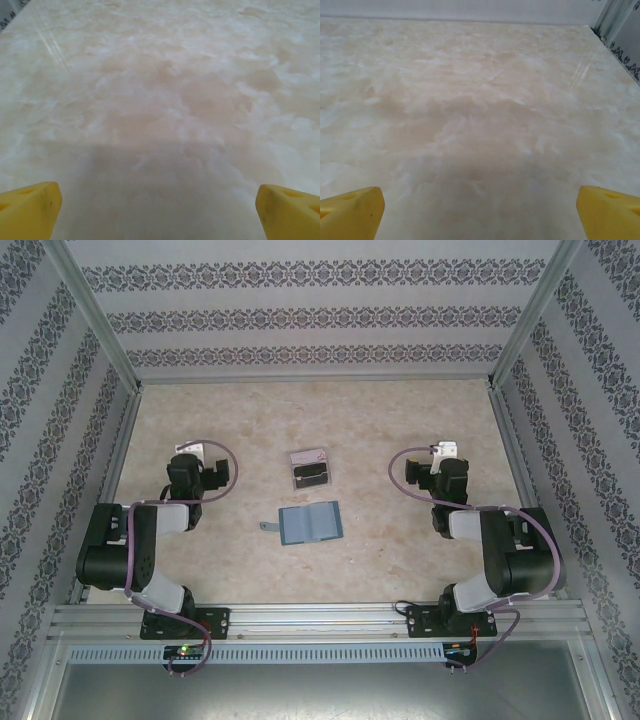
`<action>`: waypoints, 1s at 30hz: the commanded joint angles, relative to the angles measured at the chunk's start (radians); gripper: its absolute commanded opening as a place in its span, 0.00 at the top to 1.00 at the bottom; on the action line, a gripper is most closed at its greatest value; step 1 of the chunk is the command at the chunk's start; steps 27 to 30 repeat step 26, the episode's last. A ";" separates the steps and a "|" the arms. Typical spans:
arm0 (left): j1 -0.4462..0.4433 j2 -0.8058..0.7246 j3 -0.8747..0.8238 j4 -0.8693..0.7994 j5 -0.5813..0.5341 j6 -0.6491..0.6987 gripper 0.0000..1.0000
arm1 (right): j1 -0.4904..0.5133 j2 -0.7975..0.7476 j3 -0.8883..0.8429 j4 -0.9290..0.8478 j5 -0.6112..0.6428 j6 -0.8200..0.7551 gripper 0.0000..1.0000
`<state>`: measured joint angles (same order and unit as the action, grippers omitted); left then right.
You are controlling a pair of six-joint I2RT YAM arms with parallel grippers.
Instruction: Take the credit cards out of the card holder
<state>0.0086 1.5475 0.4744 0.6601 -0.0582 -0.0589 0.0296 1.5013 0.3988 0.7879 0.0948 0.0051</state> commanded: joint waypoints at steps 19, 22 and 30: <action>-0.021 0.037 -0.113 0.325 -0.061 0.032 0.00 | -0.004 0.006 -0.010 0.090 -0.029 0.023 0.02; -0.021 0.036 -0.103 0.303 -0.060 0.031 0.00 | -0.002 0.009 -0.006 0.088 -0.036 0.016 0.02; -0.021 0.037 -0.103 0.304 -0.061 0.033 0.00 | -0.002 0.000 -0.021 0.102 -0.025 0.019 0.02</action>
